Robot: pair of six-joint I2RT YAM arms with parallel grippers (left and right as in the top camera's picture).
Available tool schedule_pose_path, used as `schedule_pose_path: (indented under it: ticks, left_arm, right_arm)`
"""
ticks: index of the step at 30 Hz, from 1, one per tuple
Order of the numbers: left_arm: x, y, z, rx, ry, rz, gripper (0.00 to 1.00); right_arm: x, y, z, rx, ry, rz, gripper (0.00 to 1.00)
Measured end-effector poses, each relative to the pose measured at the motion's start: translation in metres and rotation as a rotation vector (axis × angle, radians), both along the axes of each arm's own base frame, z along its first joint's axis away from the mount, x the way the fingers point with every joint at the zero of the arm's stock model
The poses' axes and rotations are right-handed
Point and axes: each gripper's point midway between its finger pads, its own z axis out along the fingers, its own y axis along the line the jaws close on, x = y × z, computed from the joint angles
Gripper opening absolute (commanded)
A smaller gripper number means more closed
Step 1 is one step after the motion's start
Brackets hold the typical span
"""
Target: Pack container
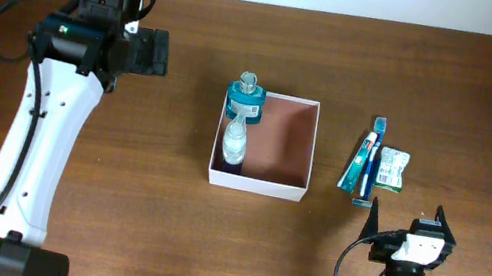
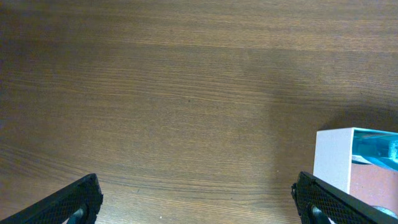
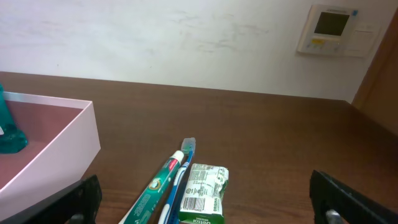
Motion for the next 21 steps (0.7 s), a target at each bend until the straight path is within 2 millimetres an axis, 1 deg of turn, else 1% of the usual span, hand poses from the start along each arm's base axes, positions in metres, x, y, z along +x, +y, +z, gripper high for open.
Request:
schedule_pose_path:
  ticks: [12,14,17,21]
  left_arm:
    - [0.0,0.0,0.0,0.0,0.0,0.0,0.99]
    - [0.0,0.0,0.0,0.0,0.0,0.0,0.99]
    - [0.0,0.0,0.0,0.0,0.0,0.0,0.99]
    - [0.0,0.0,0.0,0.0,0.0,0.0,0.99]
  right_arm:
    - [0.0,0.0,0.0,0.0,0.0,0.0,0.98]
    - [0.0,0.003,0.0,0.014,-0.003,0.016,0.98]
    - [0.0,0.013,0.002,0.106,-0.011,0.069,0.98]
    - [0.0,0.028,0.005,0.32,-0.013,0.141,0.98]
